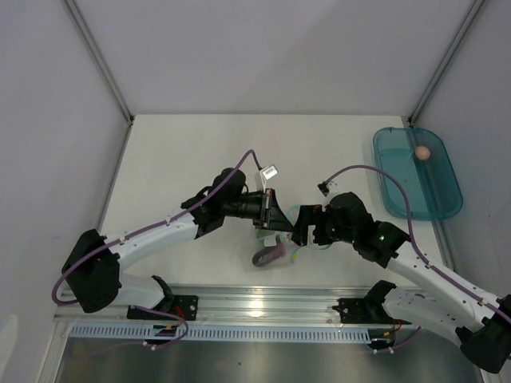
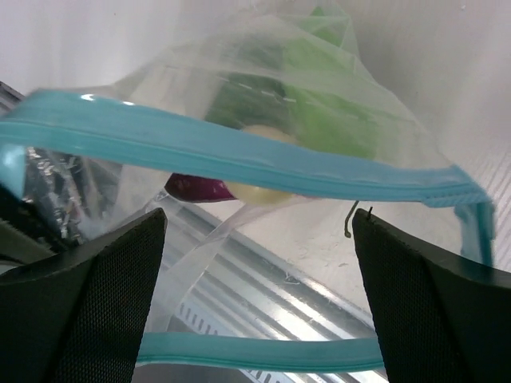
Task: Place the food in the zip-top bag and seal the zipper
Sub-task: Place the fake food in the zipper food storage bag.
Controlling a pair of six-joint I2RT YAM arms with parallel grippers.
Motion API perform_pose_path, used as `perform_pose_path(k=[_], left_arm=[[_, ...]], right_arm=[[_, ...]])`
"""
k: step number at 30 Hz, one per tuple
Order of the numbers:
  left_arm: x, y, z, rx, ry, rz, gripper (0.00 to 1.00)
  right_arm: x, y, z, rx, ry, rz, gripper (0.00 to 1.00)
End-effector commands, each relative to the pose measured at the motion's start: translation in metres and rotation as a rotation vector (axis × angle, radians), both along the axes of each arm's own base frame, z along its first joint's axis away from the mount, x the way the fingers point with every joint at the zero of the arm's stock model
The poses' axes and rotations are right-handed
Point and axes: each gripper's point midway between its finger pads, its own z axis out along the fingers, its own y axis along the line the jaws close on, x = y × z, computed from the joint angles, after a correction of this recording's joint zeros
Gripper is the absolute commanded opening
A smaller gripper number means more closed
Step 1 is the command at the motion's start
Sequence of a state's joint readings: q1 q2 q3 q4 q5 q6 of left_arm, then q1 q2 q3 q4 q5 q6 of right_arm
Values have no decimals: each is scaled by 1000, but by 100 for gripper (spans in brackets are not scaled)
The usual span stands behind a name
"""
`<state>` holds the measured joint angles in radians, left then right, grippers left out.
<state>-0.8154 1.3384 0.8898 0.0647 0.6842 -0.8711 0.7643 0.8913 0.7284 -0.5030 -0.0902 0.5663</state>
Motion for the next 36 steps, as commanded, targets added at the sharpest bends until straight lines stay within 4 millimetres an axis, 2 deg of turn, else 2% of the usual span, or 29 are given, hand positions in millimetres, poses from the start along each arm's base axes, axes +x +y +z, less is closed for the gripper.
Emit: perform_pose_path(k=[1,8,10,12,13,16,22,24,25,27,28,29,30,31,32,34,35,36], left_arm=[[0,3,18,-47,-66,6,1],[6,5,4,-25,-64,42,1],[6,4,1,-25,-60,43,1],[7,3,-2,-25,-58,44,1],[7,3,-2,-26,-58,41,1],[8,2,-7,-24,-57,44,1],[5,2,-14,-29,-37,33,1],[4,2,-13,-37,-35,30,1],[3,3,-12,-40,-34,29,0],[1,4,-10,-45,-39,28,1],[0,5,-9,-46,-41,26,1],[0,6,-9,-46,-42,27,0],[-3,8,-8,-48,-47,25,1],[-3,9,-8,-48,-51,27,1],[-4,10,-8,-48,-52,26,1],[-6,13,-10,-45,-55,25,1],[-6,13,-10,-44,-53,25,0],[-7,13,-10,-46,-55,24,1]], right_arm=[[4,1,36,44,-70,-6,99],[-12,-23,88,119,-141,-62,99],[-6,-33,106,129,-176,-129,99],[-4,-45,112,122,-172,-198,99],[-2,-48,121,132,-195,-217,99],[10,-62,126,89,-232,-307,99],[50,-90,149,50,-316,-561,99],[65,-97,162,54,-357,-628,99],[77,-96,164,49,-363,-658,99],[96,-112,180,43,-386,-756,99],[109,-113,174,10,-367,-784,99],[121,-131,178,-1,-369,-852,99],[128,-137,186,11,-375,-877,99],[137,-145,184,8,-369,-908,99],[153,-168,182,-1,-366,-986,99],[175,-186,178,12,-344,-1035,99],[183,-212,174,-2,-335,-1111,98],[190,-224,174,-1,-332,-1151,98]])
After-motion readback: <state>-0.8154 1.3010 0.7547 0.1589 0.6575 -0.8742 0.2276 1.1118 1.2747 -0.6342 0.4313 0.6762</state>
